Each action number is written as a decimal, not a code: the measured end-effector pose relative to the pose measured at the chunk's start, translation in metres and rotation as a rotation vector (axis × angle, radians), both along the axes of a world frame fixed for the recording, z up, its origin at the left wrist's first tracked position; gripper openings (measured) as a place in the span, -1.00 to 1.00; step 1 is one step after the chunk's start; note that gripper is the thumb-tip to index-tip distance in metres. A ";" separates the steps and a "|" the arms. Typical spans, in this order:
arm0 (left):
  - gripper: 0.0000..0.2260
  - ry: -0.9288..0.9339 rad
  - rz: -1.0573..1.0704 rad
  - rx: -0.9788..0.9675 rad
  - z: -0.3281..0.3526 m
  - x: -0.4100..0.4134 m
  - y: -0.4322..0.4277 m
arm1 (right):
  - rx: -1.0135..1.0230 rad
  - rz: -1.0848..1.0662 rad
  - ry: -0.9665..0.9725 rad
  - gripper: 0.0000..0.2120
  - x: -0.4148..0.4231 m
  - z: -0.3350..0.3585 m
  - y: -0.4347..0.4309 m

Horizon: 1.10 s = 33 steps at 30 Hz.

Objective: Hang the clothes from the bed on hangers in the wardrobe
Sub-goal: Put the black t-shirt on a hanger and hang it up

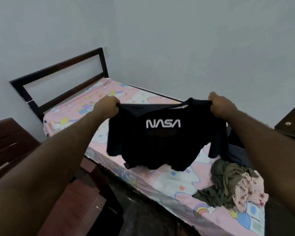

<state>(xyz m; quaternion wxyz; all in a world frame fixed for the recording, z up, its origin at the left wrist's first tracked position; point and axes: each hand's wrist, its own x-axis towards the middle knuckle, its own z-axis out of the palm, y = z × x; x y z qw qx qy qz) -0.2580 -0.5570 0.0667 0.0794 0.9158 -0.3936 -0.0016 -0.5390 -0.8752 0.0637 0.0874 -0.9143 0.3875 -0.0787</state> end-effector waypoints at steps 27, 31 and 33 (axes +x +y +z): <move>-0.72 1.131 0.698 -0.713 -0.219 -0.134 0.016 | 1.284 -0.773 -0.760 -0.68 -0.045 -0.192 0.128; -0.68 0.960 0.686 -1.380 -0.107 -0.106 -0.023 | 1.151 -0.555 -1.220 -0.75 -0.015 -0.090 0.101; -0.71 0.989 0.688 -1.591 -0.076 -0.103 -0.030 | 1.116 -0.517 -1.469 -0.68 -0.010 -0.063 0.096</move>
